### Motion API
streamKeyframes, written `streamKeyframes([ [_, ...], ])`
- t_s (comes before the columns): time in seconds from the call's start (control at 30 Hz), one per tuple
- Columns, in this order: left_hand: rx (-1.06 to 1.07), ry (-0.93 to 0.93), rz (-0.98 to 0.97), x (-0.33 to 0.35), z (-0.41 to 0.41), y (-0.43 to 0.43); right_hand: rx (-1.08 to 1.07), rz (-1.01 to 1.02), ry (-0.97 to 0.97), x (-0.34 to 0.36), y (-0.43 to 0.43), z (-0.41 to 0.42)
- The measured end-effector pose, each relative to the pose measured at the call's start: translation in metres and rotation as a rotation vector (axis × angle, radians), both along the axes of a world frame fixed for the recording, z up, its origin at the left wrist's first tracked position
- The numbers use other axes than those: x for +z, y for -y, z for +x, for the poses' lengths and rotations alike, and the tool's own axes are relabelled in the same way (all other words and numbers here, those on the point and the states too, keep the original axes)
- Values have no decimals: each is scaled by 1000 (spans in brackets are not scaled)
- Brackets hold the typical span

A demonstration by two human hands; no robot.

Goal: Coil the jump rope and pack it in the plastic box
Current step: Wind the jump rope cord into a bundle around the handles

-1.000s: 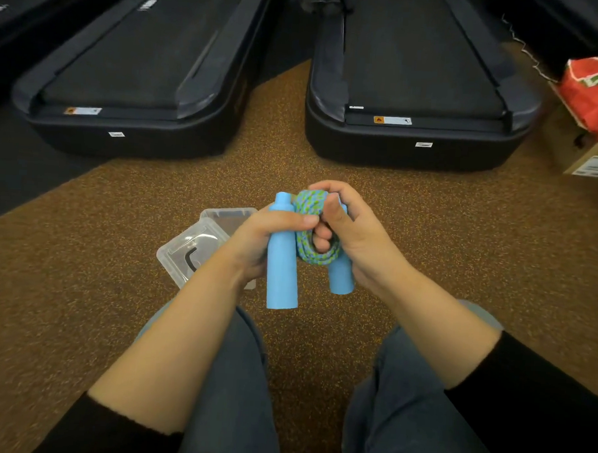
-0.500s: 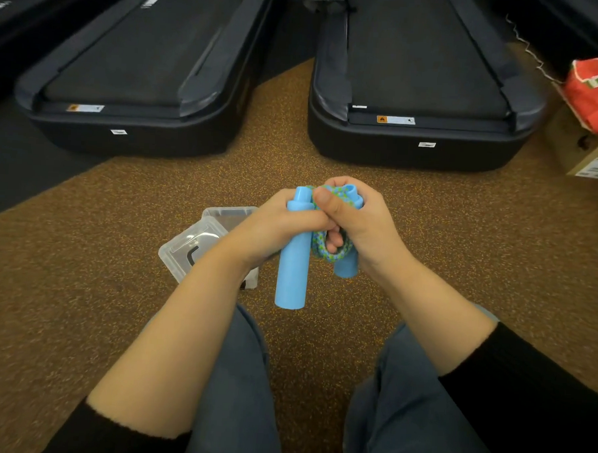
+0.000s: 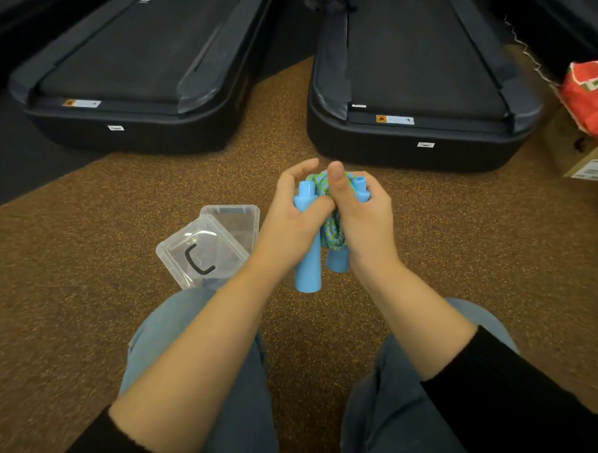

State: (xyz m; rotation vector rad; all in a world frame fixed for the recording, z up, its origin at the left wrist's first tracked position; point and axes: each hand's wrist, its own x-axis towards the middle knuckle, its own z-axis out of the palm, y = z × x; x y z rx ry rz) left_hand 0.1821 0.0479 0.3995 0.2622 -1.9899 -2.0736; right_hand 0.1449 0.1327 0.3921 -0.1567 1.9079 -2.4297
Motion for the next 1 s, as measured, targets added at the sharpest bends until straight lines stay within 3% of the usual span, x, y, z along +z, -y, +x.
streamKeyframes([
  [0.23, -39, -9, 123, -9, -3, 3, 21, 72, 48, -1, 7, 1],
  [0.37, -131, -13, 297, -13, -3, 7, 33, 274, 65, -4, 10, -2],
  [0.6, -255, 55, 317, -20, -9, 27, 149, 353, 310, -12, 15, -15],
  [0.8, -217, 67, 251, -27, -15, 33, 200, 186, 416, -14, 19, -24],
  [0.9, -226, 56, 247, -32, -15, 38, 393, 29, 493, -18, 13, -29],
  [1.0, -214, 73, 374, -38, -16, 43, 521, 16, 445, -22, 9, -31],
])
